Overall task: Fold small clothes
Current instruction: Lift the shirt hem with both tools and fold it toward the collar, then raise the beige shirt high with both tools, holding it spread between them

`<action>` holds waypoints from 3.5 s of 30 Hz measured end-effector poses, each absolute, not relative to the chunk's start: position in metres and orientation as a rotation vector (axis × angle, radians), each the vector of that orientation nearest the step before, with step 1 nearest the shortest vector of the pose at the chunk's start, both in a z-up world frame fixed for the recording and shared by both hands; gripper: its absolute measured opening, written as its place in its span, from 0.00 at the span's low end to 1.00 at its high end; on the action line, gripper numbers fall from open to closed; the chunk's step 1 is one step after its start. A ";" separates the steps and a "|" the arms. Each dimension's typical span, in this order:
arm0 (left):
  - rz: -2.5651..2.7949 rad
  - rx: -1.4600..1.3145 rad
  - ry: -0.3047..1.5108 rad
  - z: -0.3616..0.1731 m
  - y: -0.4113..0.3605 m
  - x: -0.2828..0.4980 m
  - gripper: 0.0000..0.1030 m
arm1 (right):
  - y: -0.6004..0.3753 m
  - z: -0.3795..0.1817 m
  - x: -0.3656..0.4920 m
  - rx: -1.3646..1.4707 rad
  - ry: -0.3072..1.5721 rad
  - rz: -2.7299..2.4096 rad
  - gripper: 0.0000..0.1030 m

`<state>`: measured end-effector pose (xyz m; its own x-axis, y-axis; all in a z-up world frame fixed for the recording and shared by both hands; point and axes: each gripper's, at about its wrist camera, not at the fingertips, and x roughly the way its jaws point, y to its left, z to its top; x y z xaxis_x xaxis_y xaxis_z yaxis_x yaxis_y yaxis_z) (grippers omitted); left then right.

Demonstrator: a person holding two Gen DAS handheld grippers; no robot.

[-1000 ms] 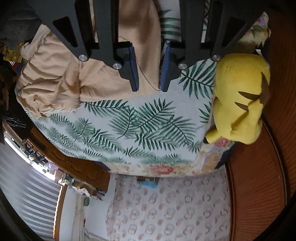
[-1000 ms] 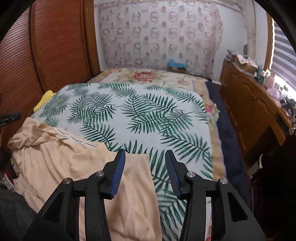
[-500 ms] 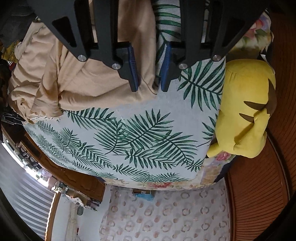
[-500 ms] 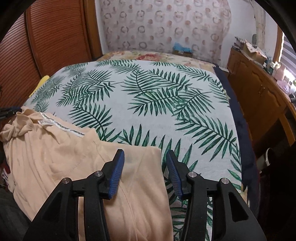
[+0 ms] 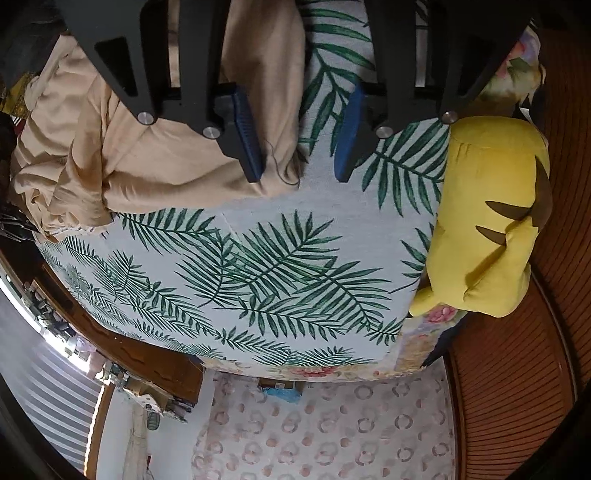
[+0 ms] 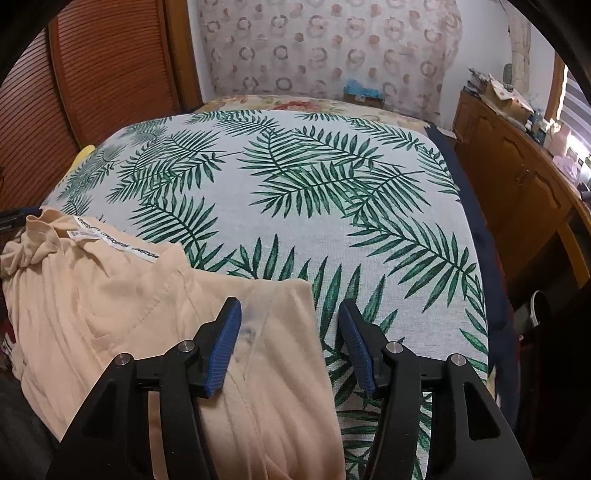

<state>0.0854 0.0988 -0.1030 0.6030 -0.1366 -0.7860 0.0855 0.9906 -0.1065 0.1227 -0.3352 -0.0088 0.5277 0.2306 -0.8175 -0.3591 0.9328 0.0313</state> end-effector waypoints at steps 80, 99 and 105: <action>-0.080 0.017 -0.226 0.337 0.127 -0.093 0.03 | -0.330 0.475 -0.043 -0.242 -0.079 0.320 0.05; -0.053 0.022 0.320 0.134 0.126 0.188 0.03 | -0.330 0.303 0.180 -0.214 0.309 0.312 0.05; -0.043 0.017 0.485 0.039 0.118 0.258 0.03 | -0.328 0.167 0.284 -0.175 0.524 0.287 0.05</action>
